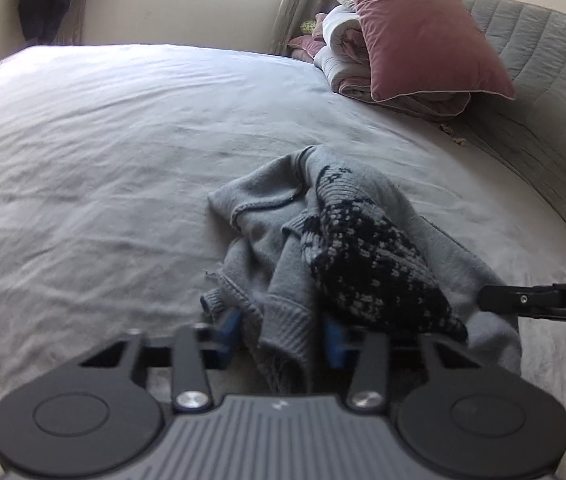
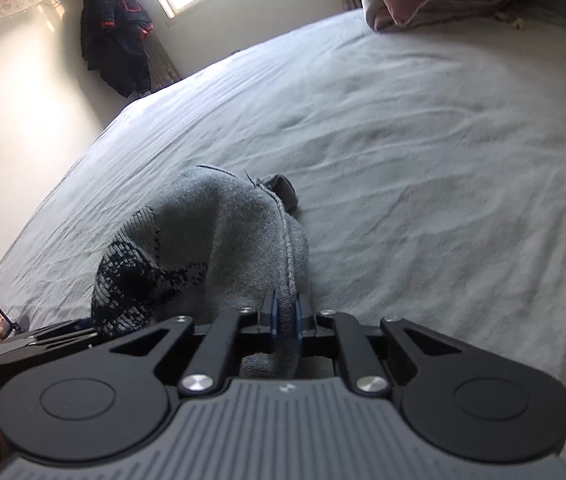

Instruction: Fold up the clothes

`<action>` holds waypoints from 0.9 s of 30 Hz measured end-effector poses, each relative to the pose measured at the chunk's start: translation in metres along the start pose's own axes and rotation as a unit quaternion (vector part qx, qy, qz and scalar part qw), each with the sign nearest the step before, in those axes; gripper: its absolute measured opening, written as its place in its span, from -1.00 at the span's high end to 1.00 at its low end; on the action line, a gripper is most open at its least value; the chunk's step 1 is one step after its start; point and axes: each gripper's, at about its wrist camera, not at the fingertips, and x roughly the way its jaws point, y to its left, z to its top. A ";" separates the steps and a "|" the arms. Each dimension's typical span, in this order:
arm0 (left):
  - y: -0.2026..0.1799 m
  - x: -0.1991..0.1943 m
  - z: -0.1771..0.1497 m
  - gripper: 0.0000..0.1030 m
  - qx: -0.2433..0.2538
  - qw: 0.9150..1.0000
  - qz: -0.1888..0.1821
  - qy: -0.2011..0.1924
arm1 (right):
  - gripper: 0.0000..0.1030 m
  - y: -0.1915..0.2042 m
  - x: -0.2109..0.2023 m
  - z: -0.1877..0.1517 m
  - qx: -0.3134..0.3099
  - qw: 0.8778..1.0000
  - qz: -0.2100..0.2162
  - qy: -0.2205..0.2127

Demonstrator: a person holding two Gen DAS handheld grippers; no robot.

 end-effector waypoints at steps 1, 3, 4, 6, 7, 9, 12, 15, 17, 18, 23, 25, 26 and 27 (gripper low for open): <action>0.001 0.001 0.000 0.63 -0.004 1.000 0.002 0.002 | 0.81 0.001 0.000 0.000 -0.003 1.000 -0.004 -0.004; 0.004 0.002 0.001 0.71 -0.013 1.000 0.007 0.007 | 0.81 0.002 -0.001 0.002 -0.005 1.000 -0.013 -0.015; 0.006 0.001 0.002 0.72 -0.019 1.000 0.013 0.005 | 0.82 0.001 -0.002 0.003 -0.004 1.000 -0.020 -0.022; 0.008 -0.002 0.007 0.76 -0.033 0.999 0.027 -0.007 | 0.82 -0.001 -0.005 0.003 0.001 0.999 -0.034 -0.038; 0.010 -0.004 0.009 0.77 -0.040 0.998 0.036 -0.014 | 0.83 -0.002 -0.007 0.004 0.003 0.998 -0.040 -0.044; 0.018 -0.009 0.014 0.79 -0.052 0.997 0.056 -0.029 | 0.83 -0.005 -0.011 0.005 0.007 0.997 -0.048 -0.054; 0.033 -0.017 0.022 0.80 -0.071 0.993 0.083 -0.045 | 0.83 -0.008 -0.017 0.008 0.009 0.996 -0.058 -0.064; 0.047 -0.025 0.030 0.81 -0.090 0.988 0.108 -0.061 | 0.84 -0.011 -0.022 0.010 0.013 0.995 -0.066 -0.072; 0.057 -0.030 0.034 0.81 -0.101 0.985 0.123 -0.072 | 0.84 -0.013 -0.024 0.011 0.012 0.995 -0.070 -0.074; 0.062 -0.033 0.036 0.81 -0.107 0.983 0.130 -0.078 | 0.84 -0.013 -0.024 0.011 0.012 0.995 -0.072 -0.074; 0.081 -0.046 0.044 0.81 -0.124 0.972 0.172 -0.100 | 0.85 -0.017 -0.027 0.012 0.015 0.995 -0.073 -0.066; 0.085 -0.052 0.045 0.81 -0.124 0.971 0.182 -0.093 | 0.85 -0.017 -0.026 0.011 0.011 0.996 -0.073 -0.056; 0.088 -0.054 0.043 0.81 -0.124 0.972 0.180 -0.085 | 0.86 -0.017 -0.026 0.011 0.009 0.996 -0.073 -0.050; 0.090 -0.057 0.041 0.81 -0.124 0.974 0.176 -0.076 | 0.86 -0.016 -0.025 0.010 0.006 0.996 -0.076 -0.043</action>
